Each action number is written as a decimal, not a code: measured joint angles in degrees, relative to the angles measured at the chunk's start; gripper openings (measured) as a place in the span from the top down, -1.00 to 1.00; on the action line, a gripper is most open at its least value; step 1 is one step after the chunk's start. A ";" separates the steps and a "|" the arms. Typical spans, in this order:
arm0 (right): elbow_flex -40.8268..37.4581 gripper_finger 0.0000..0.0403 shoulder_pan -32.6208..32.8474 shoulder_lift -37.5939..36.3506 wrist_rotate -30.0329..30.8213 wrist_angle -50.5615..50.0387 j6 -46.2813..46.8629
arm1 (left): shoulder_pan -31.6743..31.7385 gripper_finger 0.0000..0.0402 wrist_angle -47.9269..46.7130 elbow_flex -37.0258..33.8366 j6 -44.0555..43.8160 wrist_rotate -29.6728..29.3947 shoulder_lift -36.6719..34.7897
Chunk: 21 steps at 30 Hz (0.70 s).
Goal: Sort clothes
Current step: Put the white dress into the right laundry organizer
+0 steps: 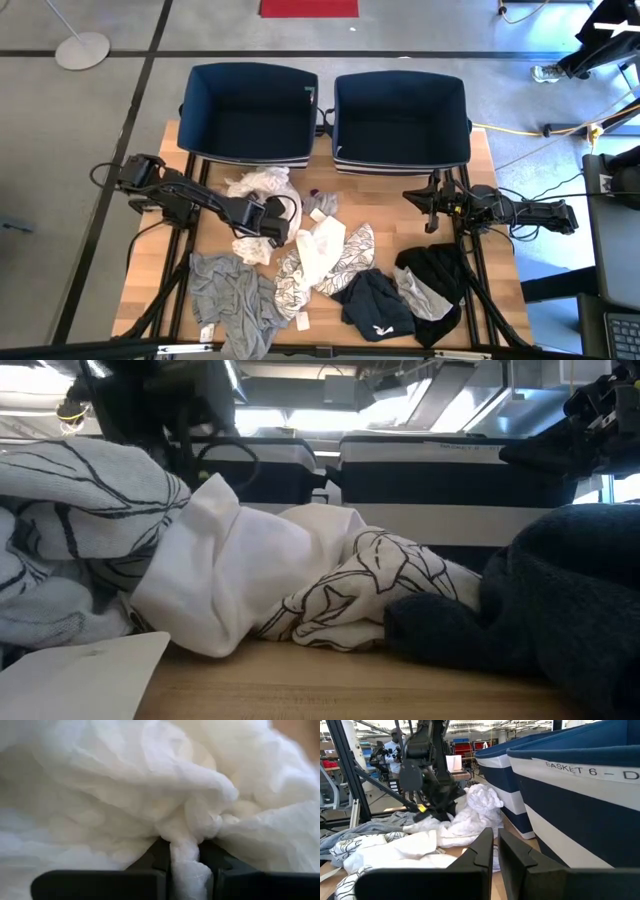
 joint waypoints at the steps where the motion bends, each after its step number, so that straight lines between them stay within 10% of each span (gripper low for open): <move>1: 0.00 0.85 0.01 0.00 0.00 -0.02 0.00 | -0.28 0.79 0.08 0.30 0.71 0.32 -0.60; 21: 0.00 0.85 0.01 -0.01 0.00 0.07 0.00 | -5.31 0.81 -2.69 5.68 10.58 -0.45 -15.94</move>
